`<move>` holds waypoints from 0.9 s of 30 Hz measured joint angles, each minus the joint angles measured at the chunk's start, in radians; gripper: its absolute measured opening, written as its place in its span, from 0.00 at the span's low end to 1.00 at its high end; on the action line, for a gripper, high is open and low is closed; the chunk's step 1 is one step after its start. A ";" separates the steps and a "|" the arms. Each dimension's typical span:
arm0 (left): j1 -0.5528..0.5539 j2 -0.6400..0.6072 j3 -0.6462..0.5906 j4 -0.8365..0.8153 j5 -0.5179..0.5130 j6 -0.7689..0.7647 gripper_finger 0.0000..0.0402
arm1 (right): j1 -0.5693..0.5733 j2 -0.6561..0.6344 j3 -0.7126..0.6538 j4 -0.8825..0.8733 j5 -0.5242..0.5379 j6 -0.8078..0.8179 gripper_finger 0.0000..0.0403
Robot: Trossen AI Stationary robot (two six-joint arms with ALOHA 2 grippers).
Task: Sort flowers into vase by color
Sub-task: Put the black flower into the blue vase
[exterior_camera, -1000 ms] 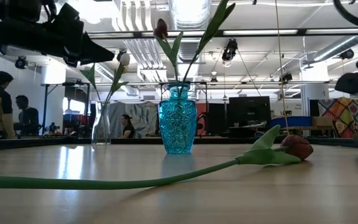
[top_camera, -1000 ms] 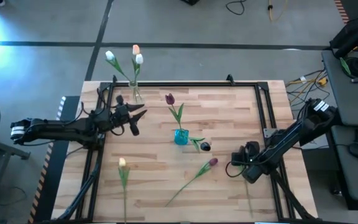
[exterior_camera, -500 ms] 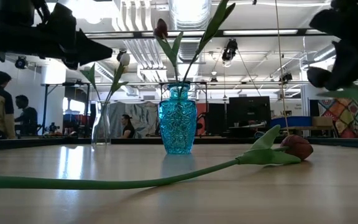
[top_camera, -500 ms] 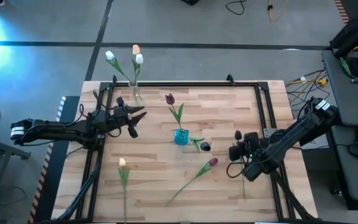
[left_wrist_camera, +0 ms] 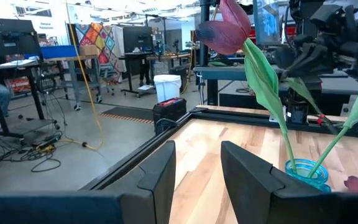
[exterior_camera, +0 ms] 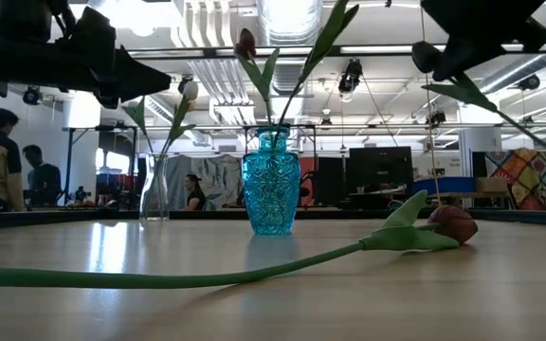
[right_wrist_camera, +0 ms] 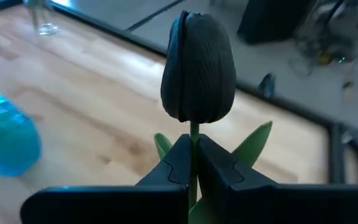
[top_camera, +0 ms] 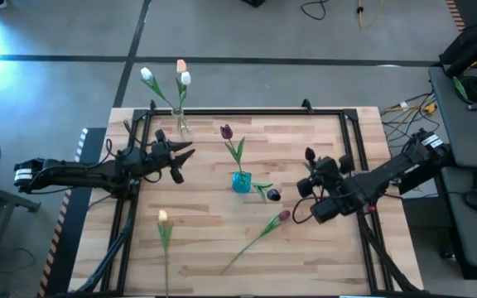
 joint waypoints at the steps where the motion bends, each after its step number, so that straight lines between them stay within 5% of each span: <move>1: 0.000 0.000 0.000 0.000 0.000 -0.002 0.28 | -0.014 0.000 -0.001 0.003 0.012 -0.029 0.03; 14: 0.000 0.001 0.000 0.021 0.000 -0.005 0.28 | -0.074 -0.099 -0.008 0.154 0.190 -0.372 0.02; 21: 0.000 0.004 0.000 0.024 0.000 -0.014 0.28 | -0.077 -0.167 -0.008 0.519 0.292 -0.777 0.02; 27: 0.000 0.012 0.000 0.031 0.004 -0.015 0.28 | -0.080 -0.206 -0.030 0.948 0.262 -1.200 0.02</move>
